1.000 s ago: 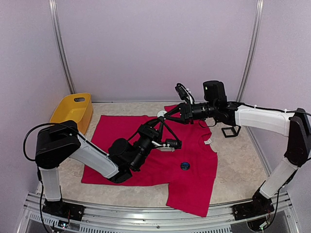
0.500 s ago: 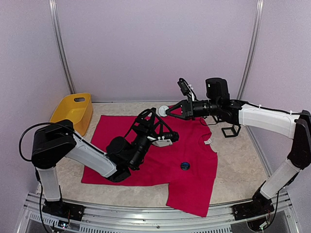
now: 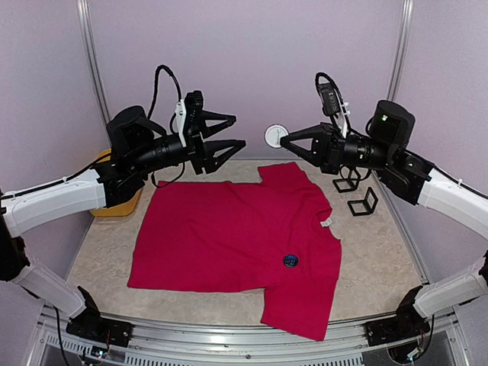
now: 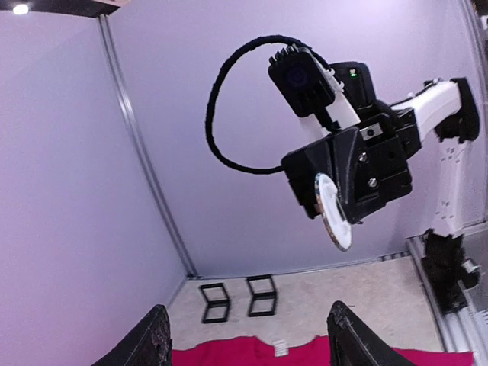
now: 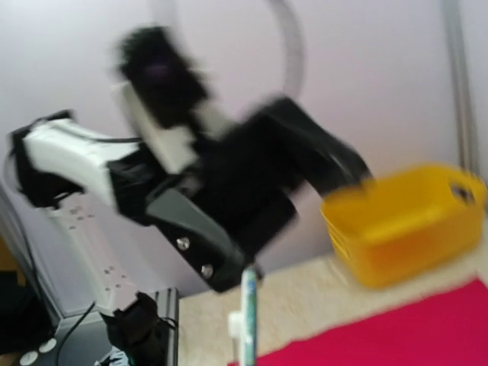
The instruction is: Pin the brooch onto the clothing
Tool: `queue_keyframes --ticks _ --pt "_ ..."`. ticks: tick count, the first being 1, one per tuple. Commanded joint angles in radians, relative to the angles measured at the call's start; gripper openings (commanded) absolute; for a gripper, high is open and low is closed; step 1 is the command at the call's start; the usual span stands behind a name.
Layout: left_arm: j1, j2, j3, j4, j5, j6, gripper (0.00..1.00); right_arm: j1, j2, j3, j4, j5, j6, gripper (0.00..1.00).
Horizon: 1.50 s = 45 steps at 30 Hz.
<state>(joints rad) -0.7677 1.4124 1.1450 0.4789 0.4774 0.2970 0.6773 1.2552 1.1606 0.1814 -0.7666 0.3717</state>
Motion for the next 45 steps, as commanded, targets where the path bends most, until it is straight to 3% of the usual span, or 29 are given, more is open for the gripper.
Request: queue_keyframes --ticks 1,4,8,16,18,22,26,29,33,38,40,41,42,45 --pt "0.001 0.042 0.098 -0.179 0.34 -0.416 0.69 0.041 -0.026 -0.019 0.065 -0.011 -0.117 0.0" --pt "-0.011 0.058 0.145 -0.18 0.411 -0.463 0.74 0.052 -0.026 -0.015 0.064 0.001 -0.123 0.0" --pt "-0.033 0.053 0.185 -0.214 0.387 -0.444 0.73 0.075 -0.021 -0.018 0.073 0.001 -0.134 0.0" --pt "-0.051 0.071 0.23 -0.193 0.333 -0.507 0.39 0.1 -0.016 -0.008 0.051 0.02 -0.161 0.0" --pt "-0.051 0.074 0.231 -0.201 0.342 -0.502 0.36 0.101 -0.022 -0.008 0.047 0.029 -0.165 0.0" --pt "-0.06 0.082 0.241 -0.228 0.34 -0.486 0.37 0.102 -0.026 -0.012 0.046 0.036 -0.17 0.0" --pt "-0.068 0.096 0.272 -0.247 0.335 -0.483 0.46 0.101 -0.023 -0.013 0.057 0.033 -0.166 0.0" --pt "-0.072 0.098 0.276 -0.245 0.335 -0.484 0.35 0.103 -0.021 -0.014 0.06 0.03 -0.165 0.0" --pt "-0.077 0.1 0.276 -0.243 0.337 -0.489 0.01 0.103 -0.021 -0.015 0.05 0.031 -0.168 0.0" --pt "-0.085 0.093 0.257 -0.256 0.323 -0.453 0.0 0.103 -0.032 -0.02 0.054 0.077 -0.164 0.01" --pt "-0.103 0.073 0.232 -0.251 0.288 -0.396 0.0 0.102 -0.045 -0.03 0.06 0.104 -0.16 0.29" --pt "-0.116 0.059 0.215 -0.251 0.267 -0.349 0.0 0.103 -0.051 -0.037 0.073 0.103 -0.156 0.39" --pt "-0.13 0.047 0.202 -0.248 0.249 -0.316 0.0 0.103 -0.053 -0.042 0.088 0.102 -0.149 0.44" --pt "-0.158 0.012 0.182 -0.243 0.22 -0.263 0.0 0.103 -0.046 -0.039 0.079 0.103 -0.142 0.45"
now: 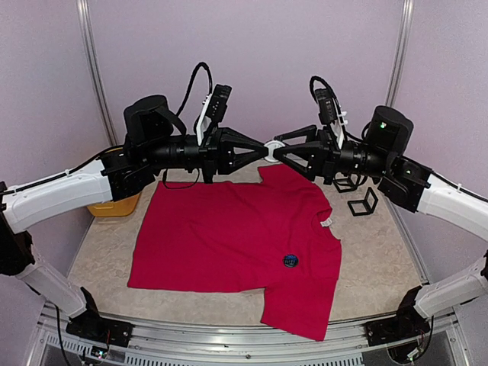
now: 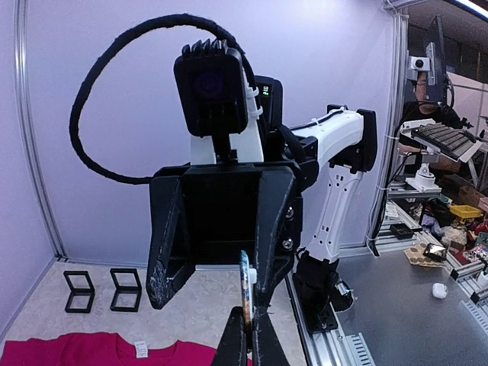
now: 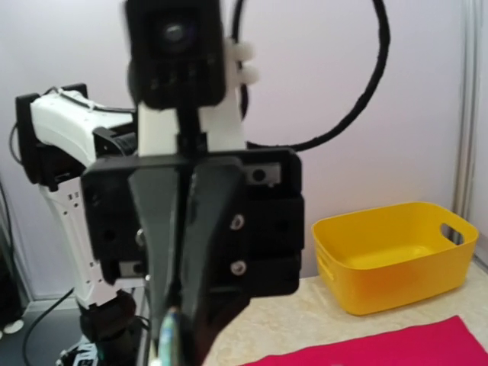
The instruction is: Pin the brooch onto the clothing
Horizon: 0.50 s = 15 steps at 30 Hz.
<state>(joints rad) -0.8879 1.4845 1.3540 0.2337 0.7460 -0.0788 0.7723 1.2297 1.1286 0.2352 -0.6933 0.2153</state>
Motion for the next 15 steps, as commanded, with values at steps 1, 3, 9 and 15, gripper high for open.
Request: queue_keyframes --ticks 1,3,9,15 --pt "-0.041 -0.065 -0.028 0.003 -0.041 0.116 0.0 0.008 -0.02 -0.009 0.023 0.031 0.014 0.45" --pt "-0.048 -0.07 -0.036 0.003 -0.033 0.119 0.0 0.009 -0.024 -0.018 0.034 0.03 0.016 0.4" --pt "-0.056 -0.076 -0.04 -0.011 0.024 0.138 0.0 0.009 -0.031 -0.02 0.006 0.061 0.0 0.29" --pt "-0.071 -0.07 -0.024 -0.04 0.054 0.178 0.0 0.008 -0.017 -0.011 -0.01 0.135 -0.005 0.28"
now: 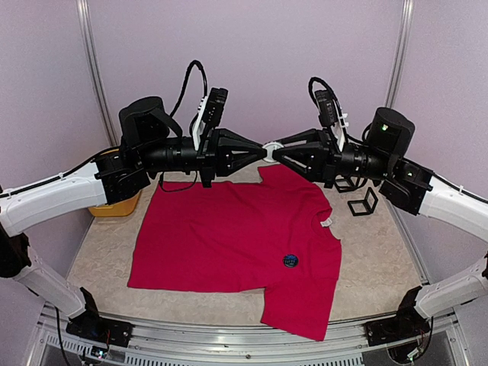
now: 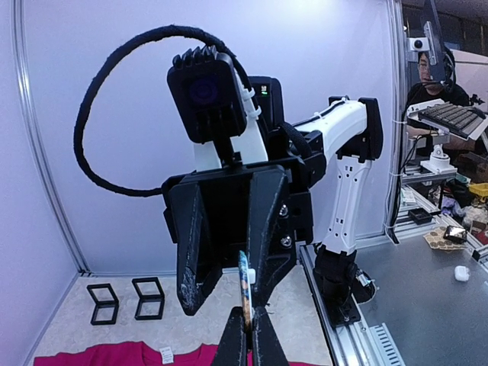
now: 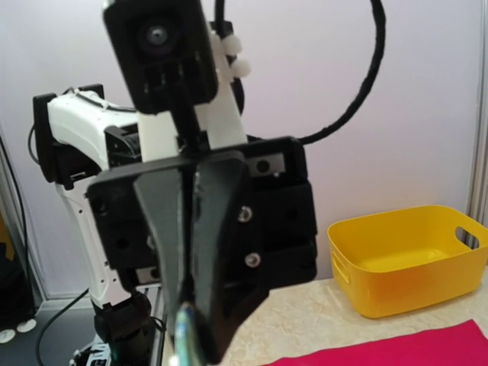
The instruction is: Pin the brooch onto the clothing
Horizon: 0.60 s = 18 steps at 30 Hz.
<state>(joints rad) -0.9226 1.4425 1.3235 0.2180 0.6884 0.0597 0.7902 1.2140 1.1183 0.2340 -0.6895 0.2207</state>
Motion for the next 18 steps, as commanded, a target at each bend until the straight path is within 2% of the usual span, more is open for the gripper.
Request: queue_keyframes --ticks 1,15,18 --pt "-0.038 -0.025 0.011 -0.027 0.114 0.04 0.0 -0.009 0.002 0.004 -0.01 0.141 -0.013 0.28" --pt "-0.038 -0.015 0.035 -0.062 0.114 0.028 0.0 -0.009 0.043 0.082 -0.112 0.28 -0.028 0.29" --pt "-0.038 -0.011 0.04 -0.068 0.117 0.025 0.0 -0.009 0.054 0.1 -0.115 0.267 -0.024 0.35"
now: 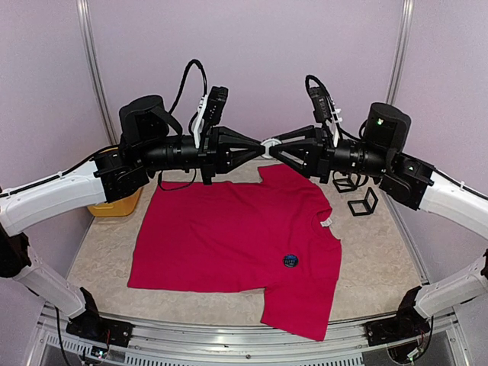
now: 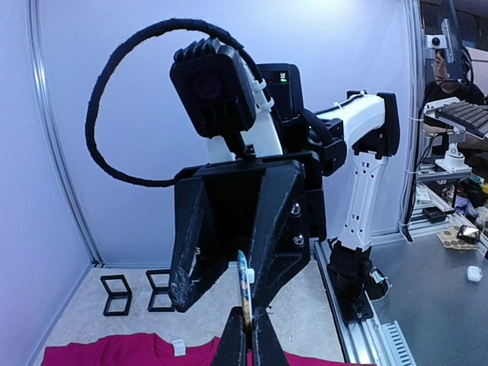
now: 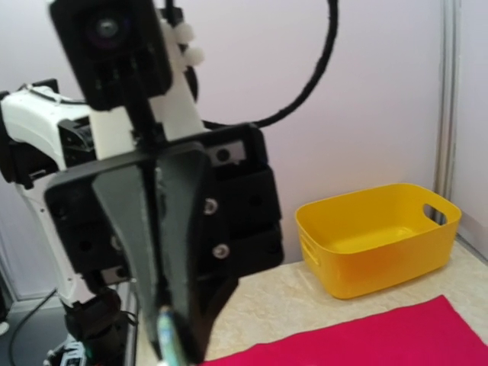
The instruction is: Pin the brooch onto the clothing
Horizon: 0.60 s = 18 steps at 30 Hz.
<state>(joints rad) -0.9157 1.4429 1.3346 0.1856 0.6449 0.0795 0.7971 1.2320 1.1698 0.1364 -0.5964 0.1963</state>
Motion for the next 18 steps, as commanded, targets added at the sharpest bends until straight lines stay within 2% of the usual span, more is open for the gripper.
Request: queue_keyframes --ticks 1,9,15,17,18 --pt "-0.046 -0.01 0.029 -0.034 0.161 0.005 0.0 -0.017 0.044 0.061 -0.031 0.167 -0.003 0.37" --pt "-0.038 -0.026 0.011 -0.02 0.143 0.0 0.0 -0.015 0.039 0.077 -0.079 0.134 -0.051 0.47" --pt "-0.008 -0.072 -0.034 -0.006 0.042 0.02 0.0 -0.015 -0.078 0.01 -0.122 -0.316 -0.242 0.56" --pt "-0.002 -0.085 -0.037 -0.015 0.023 0.033 0.0 -0.017 -0.128 -0.017 -0.165 -0.353 -0.303 0.58" --pt "0.0 -0.087 -0.035 -0.02 0.021 0.035 0.0 -0.016 -0.15 -0.031 -0.168 -0.298 -0.308 0.58"
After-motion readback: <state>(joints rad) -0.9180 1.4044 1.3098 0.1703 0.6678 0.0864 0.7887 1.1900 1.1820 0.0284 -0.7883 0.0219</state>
